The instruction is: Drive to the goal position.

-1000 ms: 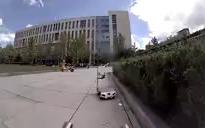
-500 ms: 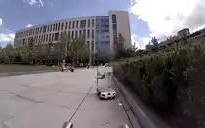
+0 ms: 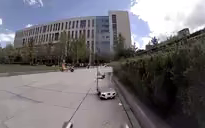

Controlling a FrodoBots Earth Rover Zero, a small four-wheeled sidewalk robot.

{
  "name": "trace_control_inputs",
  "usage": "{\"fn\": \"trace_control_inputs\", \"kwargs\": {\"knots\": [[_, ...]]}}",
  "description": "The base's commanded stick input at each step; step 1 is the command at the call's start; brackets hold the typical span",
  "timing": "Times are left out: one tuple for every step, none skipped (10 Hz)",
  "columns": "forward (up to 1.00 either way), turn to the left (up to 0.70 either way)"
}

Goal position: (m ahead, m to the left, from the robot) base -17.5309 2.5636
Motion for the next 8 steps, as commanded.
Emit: {"fn": "trace_control_inputs", "kwargs": {"knots": [[0.05, 0.01], [0.05, 0.01], [0.05, 0.01], [0.05, 0.01], [0.05, 0.01], [0.05, 0.0], [0.05, 0.01], [0.05, 0.01]]}}
